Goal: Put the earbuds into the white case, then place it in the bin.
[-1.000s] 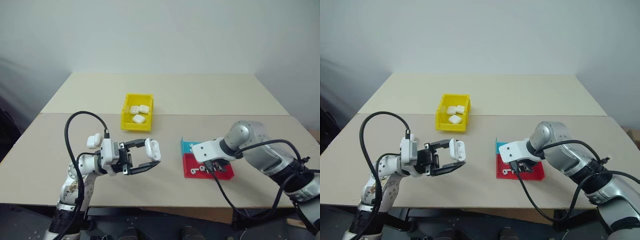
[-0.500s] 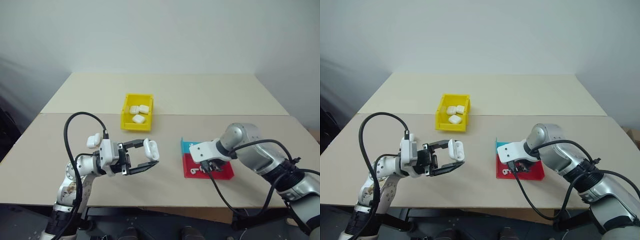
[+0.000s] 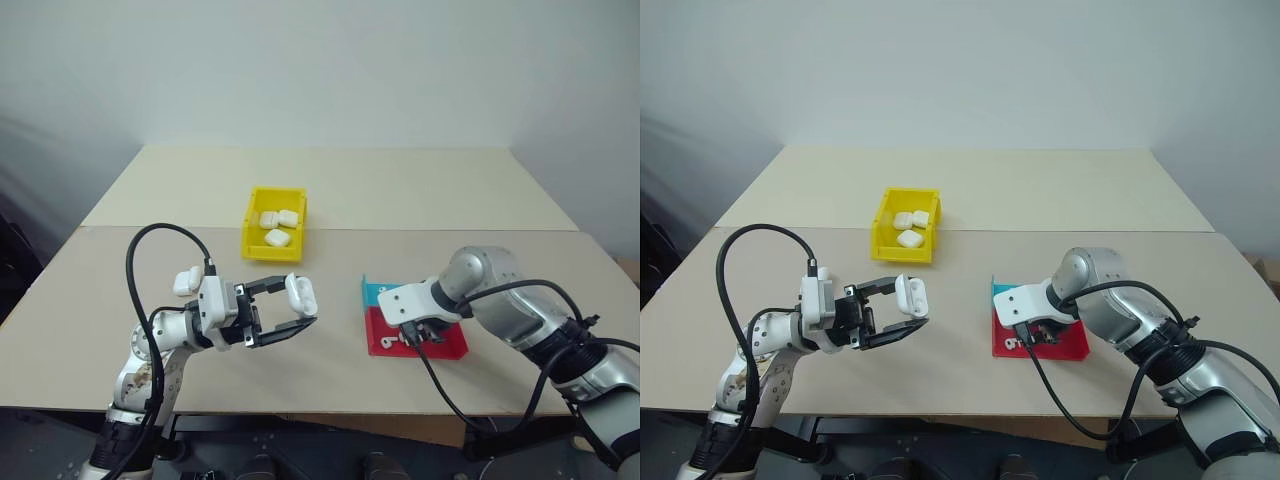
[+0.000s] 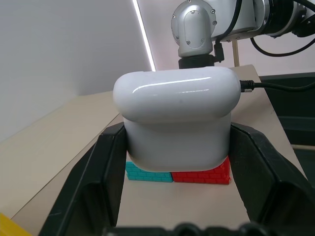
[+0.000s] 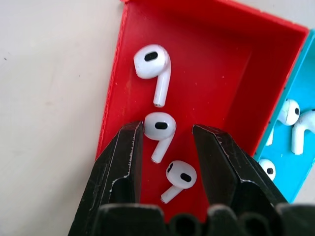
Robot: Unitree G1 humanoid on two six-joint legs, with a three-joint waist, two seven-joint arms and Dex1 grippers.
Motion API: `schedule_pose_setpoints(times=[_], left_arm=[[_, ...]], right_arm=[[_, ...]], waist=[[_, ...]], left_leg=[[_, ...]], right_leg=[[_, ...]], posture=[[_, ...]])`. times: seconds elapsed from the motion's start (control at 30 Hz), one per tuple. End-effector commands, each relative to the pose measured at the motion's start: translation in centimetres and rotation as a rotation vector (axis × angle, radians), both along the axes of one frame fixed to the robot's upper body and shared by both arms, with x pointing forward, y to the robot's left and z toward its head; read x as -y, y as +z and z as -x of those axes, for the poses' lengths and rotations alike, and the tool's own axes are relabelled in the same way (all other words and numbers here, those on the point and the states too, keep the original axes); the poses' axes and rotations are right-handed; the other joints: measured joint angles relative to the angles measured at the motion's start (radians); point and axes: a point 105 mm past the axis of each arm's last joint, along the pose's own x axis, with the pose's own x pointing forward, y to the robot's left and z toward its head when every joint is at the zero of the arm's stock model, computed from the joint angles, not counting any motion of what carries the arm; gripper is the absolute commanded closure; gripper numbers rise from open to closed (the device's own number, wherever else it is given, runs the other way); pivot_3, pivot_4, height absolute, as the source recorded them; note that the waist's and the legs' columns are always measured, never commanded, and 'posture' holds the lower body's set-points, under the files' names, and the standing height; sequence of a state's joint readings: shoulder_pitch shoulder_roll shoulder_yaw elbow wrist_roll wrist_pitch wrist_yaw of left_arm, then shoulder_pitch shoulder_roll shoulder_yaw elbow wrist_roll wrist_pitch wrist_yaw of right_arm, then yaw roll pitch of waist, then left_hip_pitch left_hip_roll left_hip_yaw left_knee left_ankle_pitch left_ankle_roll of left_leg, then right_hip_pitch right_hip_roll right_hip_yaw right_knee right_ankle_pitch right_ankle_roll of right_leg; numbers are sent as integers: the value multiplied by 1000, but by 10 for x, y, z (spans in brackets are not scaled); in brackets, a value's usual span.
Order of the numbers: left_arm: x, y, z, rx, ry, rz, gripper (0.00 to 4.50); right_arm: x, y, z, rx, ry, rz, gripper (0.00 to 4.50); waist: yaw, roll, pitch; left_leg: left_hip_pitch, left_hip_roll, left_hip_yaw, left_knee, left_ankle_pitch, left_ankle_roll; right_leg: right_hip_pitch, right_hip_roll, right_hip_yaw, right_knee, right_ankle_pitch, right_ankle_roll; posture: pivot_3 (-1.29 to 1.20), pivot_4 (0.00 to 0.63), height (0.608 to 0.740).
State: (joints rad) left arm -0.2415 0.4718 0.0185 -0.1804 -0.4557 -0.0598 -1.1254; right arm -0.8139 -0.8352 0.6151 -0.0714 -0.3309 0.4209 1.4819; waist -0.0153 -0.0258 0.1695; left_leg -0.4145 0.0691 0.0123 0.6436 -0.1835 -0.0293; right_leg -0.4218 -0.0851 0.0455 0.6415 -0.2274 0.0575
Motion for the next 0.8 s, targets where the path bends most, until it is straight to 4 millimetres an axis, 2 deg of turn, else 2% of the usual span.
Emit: schedule_pose_setpoints(times=[0.03, 0.7, 0.8], left_arm=[[1, 10, 2, 52, -4, -2, 1719], [0, 8, 2, 50, 8, -9, 1719], [-1, 7, 2, 47, 9, -20, 1719]], right_arm=[[-1, 4, -2, 23, 16, 4, 2502], [-2, 2, 1, 28, 53, -2, 2502], [-1, 2, 2, 27, 61, 0, 3344]], waist=[[0, 0, 0], [0, 0, 0], [0, 0, 0]], left_leg=[[0, 0, 0, 0, 0, 0], [0, 0, 0, 0, 0, 0], [0, 0, 0, 0, 0, 0]], right_leg=[[0, 0, 0, 0, 0, 0], [0, 0, 0, 0, 0, 0], [0, 0, 0, 0, 0, 0]], posture=[[0, 150, 740], [0, 150, 740], [0, 150, 740]])
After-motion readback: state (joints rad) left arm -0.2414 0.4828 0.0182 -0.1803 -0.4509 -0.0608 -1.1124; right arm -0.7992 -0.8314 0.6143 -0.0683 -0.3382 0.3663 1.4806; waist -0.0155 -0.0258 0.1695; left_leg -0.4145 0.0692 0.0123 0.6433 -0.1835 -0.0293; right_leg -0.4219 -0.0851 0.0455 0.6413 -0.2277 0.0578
